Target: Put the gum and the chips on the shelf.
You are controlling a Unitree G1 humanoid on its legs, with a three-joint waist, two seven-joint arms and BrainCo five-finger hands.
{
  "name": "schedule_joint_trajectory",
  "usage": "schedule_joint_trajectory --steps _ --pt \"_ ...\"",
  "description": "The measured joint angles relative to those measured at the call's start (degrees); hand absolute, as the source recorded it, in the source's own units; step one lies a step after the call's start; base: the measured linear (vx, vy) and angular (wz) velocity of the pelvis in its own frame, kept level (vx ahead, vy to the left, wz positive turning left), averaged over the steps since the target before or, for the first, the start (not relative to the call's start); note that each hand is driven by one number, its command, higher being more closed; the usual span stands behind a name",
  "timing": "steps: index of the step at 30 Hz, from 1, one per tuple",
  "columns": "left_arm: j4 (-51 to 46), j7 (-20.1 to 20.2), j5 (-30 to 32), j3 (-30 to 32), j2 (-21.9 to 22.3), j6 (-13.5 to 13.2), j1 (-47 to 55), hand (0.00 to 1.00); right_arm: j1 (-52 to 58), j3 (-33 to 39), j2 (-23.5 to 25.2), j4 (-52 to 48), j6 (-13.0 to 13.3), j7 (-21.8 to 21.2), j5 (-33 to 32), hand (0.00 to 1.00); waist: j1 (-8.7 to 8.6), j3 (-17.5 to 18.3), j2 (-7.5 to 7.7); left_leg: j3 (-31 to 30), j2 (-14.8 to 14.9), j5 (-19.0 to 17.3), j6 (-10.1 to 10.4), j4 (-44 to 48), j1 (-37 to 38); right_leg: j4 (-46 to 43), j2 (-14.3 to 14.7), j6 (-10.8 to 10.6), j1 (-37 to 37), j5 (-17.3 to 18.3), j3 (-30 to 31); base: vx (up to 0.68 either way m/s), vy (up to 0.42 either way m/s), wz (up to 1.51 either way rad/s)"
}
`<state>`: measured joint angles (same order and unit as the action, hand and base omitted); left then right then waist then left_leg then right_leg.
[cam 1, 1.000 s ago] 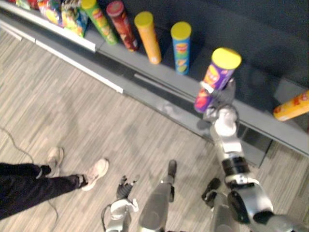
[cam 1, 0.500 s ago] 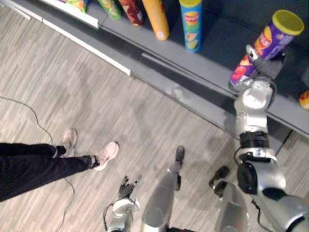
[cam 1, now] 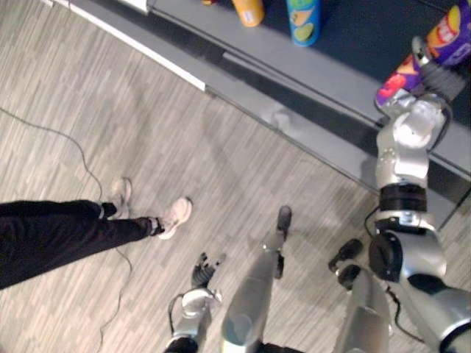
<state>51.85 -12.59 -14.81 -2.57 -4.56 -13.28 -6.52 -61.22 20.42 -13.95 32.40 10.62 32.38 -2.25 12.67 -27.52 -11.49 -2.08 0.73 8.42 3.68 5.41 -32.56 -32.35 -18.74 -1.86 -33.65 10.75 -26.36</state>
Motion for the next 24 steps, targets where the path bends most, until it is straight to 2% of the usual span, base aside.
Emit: schedule_joint_trajectory --steps 5,17,24 --pt "-0.44 -0.01 -0.72 -0.06 0.18 0.03 -0.10 0.00 -3.05 -0.03 -1.72 -0.07 0.41 0.83 -0.01 1.00 0.31 -0.09 -0.23 -0.27 -0.17 1.52 0.19 -1.38 -1.42 -1.20 -0.63 0.24 -2.20 0.48 -0.56 0.01 -0.067 0.08" --pt "-1.69 -0.04 -0.77 0.00 1.64 0.02 -1.19 0.00 -4.36 -0.70 -3.50 -0.81 0.49 2.67 0.27 1.00 0.25 -0.07 -0.28 -0.44 -0.57 1.91 0.34 -1.28 -3.34 -2.89 -1.85 0.39 -3.73 1.44 -1.75 0.00 -0.046 0.07" --pt "-2.10 -0.05 -0.78 0.11 2.42 0.02 -1.25 0.00 -2.87 -2.86 -2.96 -2.30 -0.18 3.58 4.76 1.00 0.14 -0.07 -0.27 -0.11 -0.39 1.91 0.33 -1.17 -3.51 -3.09 -1.80 0.53 -4.11 1.53 -1.54 0.00 -0.048 -0.01"
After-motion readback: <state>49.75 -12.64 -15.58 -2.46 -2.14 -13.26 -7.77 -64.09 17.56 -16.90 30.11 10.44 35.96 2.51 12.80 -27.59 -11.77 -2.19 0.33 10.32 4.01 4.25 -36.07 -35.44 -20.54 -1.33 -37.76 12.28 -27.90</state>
